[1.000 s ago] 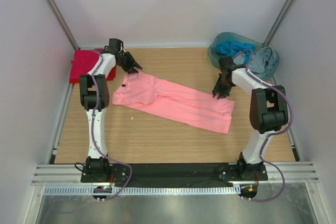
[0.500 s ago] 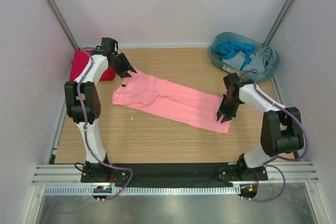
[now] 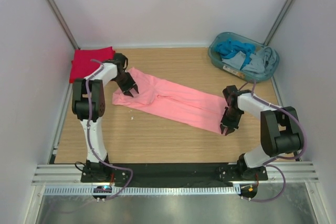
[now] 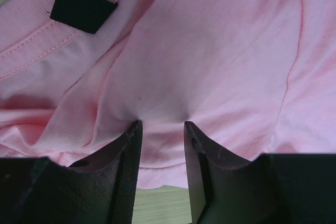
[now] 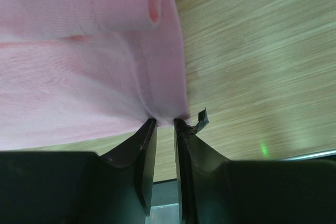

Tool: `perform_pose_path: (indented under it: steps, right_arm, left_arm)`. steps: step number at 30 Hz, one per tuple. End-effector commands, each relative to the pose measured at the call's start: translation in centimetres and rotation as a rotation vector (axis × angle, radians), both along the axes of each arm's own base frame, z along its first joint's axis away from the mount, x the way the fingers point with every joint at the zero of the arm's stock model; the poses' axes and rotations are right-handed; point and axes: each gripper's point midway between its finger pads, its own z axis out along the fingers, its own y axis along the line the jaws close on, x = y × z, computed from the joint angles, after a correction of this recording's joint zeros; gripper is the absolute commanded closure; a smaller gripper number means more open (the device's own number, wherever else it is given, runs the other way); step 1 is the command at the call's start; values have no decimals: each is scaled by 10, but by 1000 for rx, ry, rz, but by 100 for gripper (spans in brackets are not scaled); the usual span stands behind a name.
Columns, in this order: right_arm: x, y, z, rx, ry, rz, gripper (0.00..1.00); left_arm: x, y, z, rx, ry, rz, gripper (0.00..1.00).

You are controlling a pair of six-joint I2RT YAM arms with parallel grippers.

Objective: Fold and stack the t-shirts
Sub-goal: Fold the tshirt

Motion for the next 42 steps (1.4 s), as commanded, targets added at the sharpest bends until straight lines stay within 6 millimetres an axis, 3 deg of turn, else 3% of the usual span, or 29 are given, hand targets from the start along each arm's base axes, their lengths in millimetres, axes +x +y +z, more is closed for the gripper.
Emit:
perform_pose_path:
  steps: [1,7,10,12,14,17,19,22,23,24,28,31,34,37,39,42]
  right_arm:
    - [-1,-13,-7,-73,-19,10,73]
    - [-6,-16,-4,-103,-35,-43,74]
    - [-8,-16,0,-112,-41,-75,74]
    - [-10,-6,3,-64,-52,-89,73]
    - [-8,7,13,-13,-76,-105,70]
    - [-4,12,31,8,-98,-114,65]
    - [12,13,52,10,-156,-102,61]
    - [31,5,72,-28,-221,-47,55]
    - [37,1,74,-45,-235,-36,51]
    - [43,-3,77,-52,-247,-13,50]
    - [69,-13,80,-22,-285,7,41]
    - [92,-21,91,-32,-328,14,41]
    - [107,-11,111,20,-365,27,41]
    - [108,3,126,101,-395,35,41]
    - [104,9,137,141,-423,40,41]
    - [96,15,152,181,-445,43,41]
  left_arm:
    - [-4,16,-34,94,42,14,60]
    - [17,11,-50,77,39,17,60]
    - [32,4,-49,46,13,13,60]
    - [41,-2,-44,15,-13,4,60]
    - [60,-11,-29,-37,-70,-15,60]
    - [73,-20,-10,-78,-116,-29,59]
    - [82,-25,15,-99,-162,-40,59]
    - [81,-21,49,-66,-199,-23,56]
    - [79,-19,54,-57,-206,-18,53]
    - [79,-17,76,-51,-250,-16,52]
    - [67,-9,107,-9,-303,-34,46]
    - [48,-6,111,6,-292,-44,47]
    - [30,-8,89,-8,-237,-33,49]
    - [27,-15,69,-2,-215,-8,56]
    - [28,-16,52,28,-183,24,67]
    - [33,-13,37,94,-173,45,71]
